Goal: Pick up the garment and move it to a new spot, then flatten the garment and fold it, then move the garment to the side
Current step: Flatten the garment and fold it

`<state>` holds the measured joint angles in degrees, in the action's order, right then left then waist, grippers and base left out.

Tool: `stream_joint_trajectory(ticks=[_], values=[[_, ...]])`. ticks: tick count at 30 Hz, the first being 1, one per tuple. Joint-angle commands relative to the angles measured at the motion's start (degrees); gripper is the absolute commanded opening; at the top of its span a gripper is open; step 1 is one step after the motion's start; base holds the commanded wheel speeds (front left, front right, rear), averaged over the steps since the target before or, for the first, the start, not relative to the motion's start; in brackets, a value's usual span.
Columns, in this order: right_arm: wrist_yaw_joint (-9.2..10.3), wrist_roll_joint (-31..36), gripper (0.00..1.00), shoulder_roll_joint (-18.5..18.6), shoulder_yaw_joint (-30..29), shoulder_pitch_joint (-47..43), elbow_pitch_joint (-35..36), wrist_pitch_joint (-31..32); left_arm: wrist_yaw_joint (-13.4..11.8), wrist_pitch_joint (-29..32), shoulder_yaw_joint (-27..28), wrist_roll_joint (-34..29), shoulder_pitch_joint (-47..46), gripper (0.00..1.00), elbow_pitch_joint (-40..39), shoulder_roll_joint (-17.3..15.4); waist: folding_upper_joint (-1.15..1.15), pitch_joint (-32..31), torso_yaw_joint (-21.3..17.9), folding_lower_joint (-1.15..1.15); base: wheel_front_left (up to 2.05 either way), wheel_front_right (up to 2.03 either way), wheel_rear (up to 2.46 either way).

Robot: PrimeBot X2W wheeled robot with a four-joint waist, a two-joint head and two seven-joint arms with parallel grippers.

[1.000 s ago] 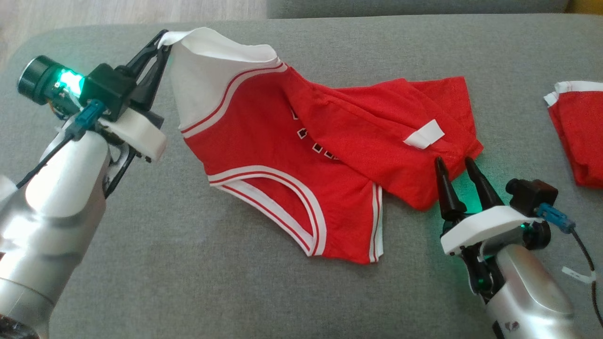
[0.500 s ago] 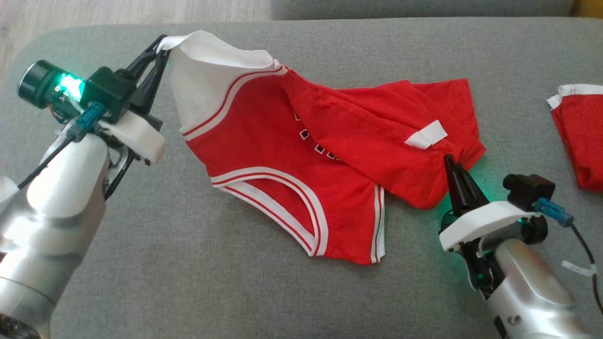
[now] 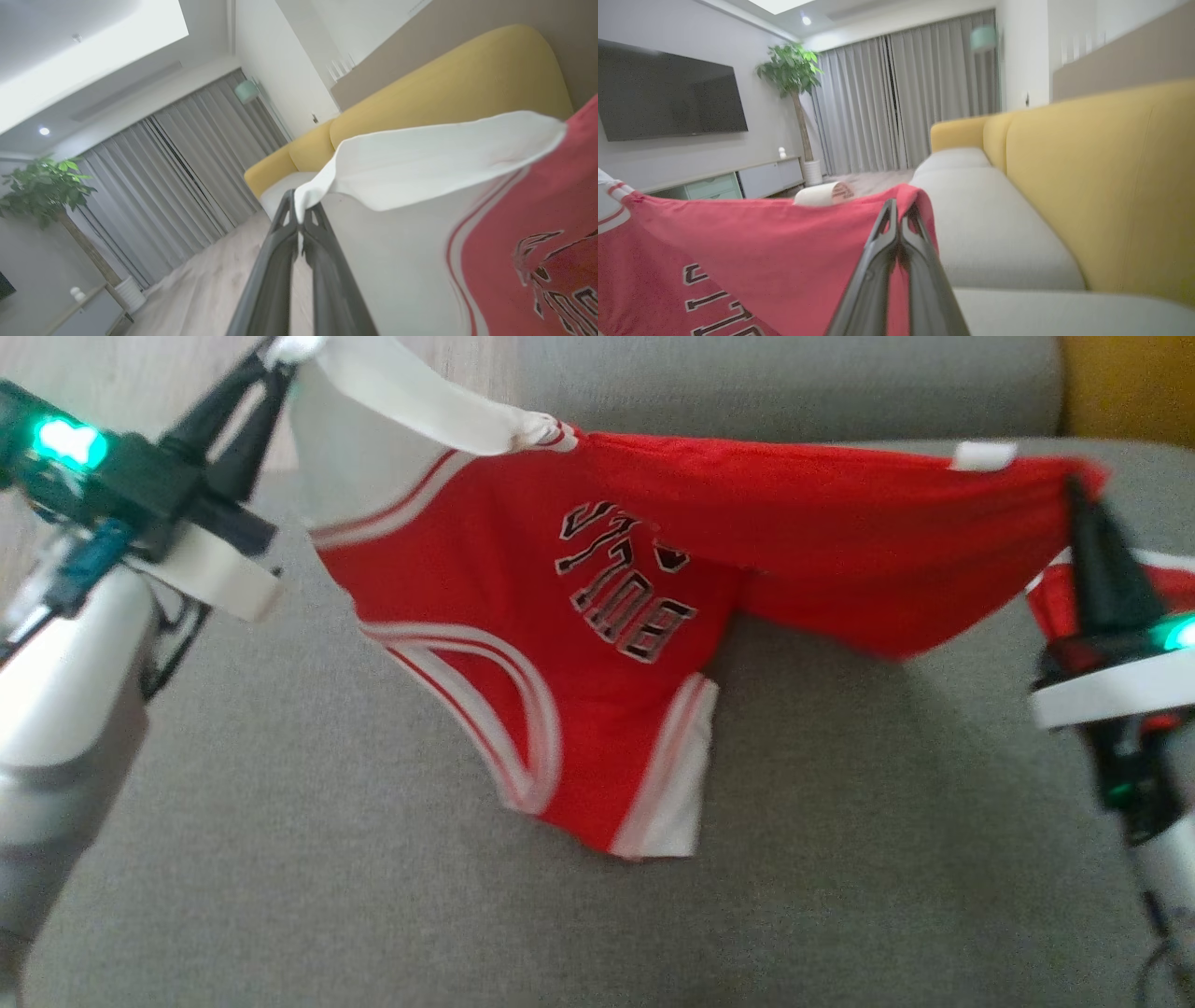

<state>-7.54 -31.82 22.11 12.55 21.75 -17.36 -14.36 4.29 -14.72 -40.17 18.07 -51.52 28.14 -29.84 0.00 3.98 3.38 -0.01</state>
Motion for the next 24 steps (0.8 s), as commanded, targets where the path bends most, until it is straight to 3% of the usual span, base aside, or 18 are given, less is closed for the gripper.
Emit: stream_joint_trajectory(ticks=[1, 5, 12, 17, 24], values=[[0.05, 0.48, 0.0, 3.65, -0.8, 0.98, 4.89, 0.16, -0.99, -0.27, 4.18, -0.3, -3.0, 0.0, -3.76, -4.14, 0.0, -2.73, -0.91, 0.01, 0.0, 0.0, 0.0], [0.05, 1.16, 0.0, 8.03, -4.01, 2.73, 12.76, 4.27, -1.88, -0.22, 6.09, -0.45, -4.23, 0.0, -9.34, -6.64, 0.0, -4.75, -1.35, 0.01, 0.0, 0.0, 0.0], [0.05, 2.94, 0.0, 11.25, -7.47, 9.26, 19.44, 10.96, -2.1, 2.81, 7.74, -1.32, -9.8, 0.0, -14.81, -9.23, 0.0, -4.61, -1.59, 0.01, 0.0, 0.0, 0.0], [0.05, 3.09, 0.0, 12.29, -4.83, 17.23, 17.14, 15.32, -0.32, 5.77, 7.5, -1.87, -16.69, 0.0, -13.72, -9.22, 0.0, -0.7, -1.42, 0.01, 0.0, 0.0, 0.0], [0.05, 2.47, 0.0, 12.39, 3.51, 31.01, 7.94, 17.17, 2.31, 7.18, 4.28, -4.1, -30.12, 0.0, -4.91, -7.0, 0.0, 9.69, -0.91, 0.01, 0.0, 0.0, 0.0]])
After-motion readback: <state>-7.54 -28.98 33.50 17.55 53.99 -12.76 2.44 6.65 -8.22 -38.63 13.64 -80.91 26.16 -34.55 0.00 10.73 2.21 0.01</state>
